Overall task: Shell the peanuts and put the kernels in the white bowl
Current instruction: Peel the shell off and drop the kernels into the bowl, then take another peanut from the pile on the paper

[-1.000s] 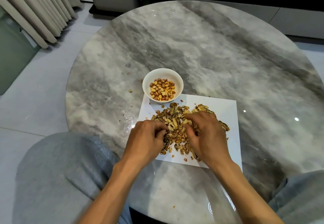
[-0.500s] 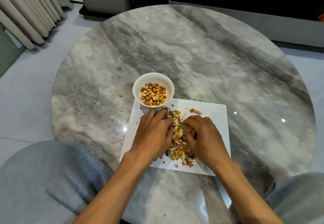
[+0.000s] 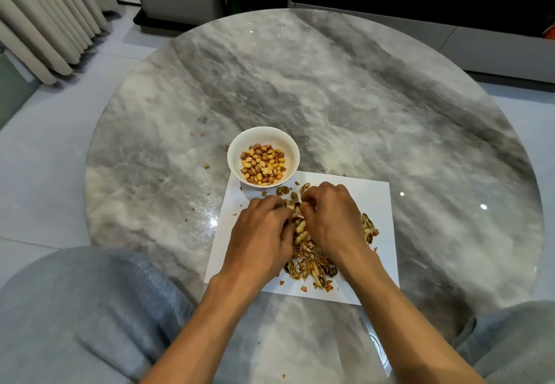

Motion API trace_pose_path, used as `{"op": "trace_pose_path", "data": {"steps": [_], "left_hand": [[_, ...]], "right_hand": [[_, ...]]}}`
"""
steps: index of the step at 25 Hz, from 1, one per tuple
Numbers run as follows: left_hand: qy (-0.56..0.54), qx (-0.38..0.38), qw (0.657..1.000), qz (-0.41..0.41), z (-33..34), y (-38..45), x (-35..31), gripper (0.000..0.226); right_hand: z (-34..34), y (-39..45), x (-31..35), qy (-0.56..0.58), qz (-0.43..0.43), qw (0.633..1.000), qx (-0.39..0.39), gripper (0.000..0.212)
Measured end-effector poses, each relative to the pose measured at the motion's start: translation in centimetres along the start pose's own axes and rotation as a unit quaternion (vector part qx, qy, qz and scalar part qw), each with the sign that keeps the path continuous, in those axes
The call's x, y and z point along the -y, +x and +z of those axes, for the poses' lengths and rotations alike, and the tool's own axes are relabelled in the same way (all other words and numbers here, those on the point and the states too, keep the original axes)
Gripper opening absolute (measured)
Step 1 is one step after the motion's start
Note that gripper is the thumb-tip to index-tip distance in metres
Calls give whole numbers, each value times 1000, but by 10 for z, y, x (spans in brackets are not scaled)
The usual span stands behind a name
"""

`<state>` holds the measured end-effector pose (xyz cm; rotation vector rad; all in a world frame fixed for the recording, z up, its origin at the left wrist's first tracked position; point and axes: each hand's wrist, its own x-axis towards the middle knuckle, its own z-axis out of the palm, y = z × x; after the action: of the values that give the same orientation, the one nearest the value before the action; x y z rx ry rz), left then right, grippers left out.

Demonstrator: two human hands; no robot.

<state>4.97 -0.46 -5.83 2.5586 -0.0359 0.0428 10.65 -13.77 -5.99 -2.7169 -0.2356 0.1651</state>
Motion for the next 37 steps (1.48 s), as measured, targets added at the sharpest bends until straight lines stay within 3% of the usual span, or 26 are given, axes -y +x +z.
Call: {"op": "trace_pose_path", "data": {"steps": [4,7,10,15,23,28,31,34,37], "left_hand": [[-138,-74,987,-36,-6,3,-8,24],[-287,-85,954,-27,-15,4,-19,24],[-329,-88,940,13,-18,6,-24,25],[-321,-65,945,10,-17,7,-21,29],[-254,-130,958,21,-15,3,-25,21],[-258,-99,961,15,-16,2,-23,17],[-301,-90,949,-14,-16,-1,-27,18],[-377,-102,919,-58,-18,-3,-34,27],[-434,-103,888,-107,-18,-3,-35,25]], "right_hand": [[-14,-18,-4,194,16,980,-33,13],[-38,-37,1,407,57,911,17,20],[-55,-46,5,516,93,850,45,24],[-56,-44,7,525,109,842,58,23],[-55,-43,6,549,155,820,39,7],[-61,-45,3,558,140,815,76,9],[-57,-47,1,564,152,811,46,9],[-45,-52,8,615,189,766,4,10],[-42,-52,11,703,234,671,10,12]]}}
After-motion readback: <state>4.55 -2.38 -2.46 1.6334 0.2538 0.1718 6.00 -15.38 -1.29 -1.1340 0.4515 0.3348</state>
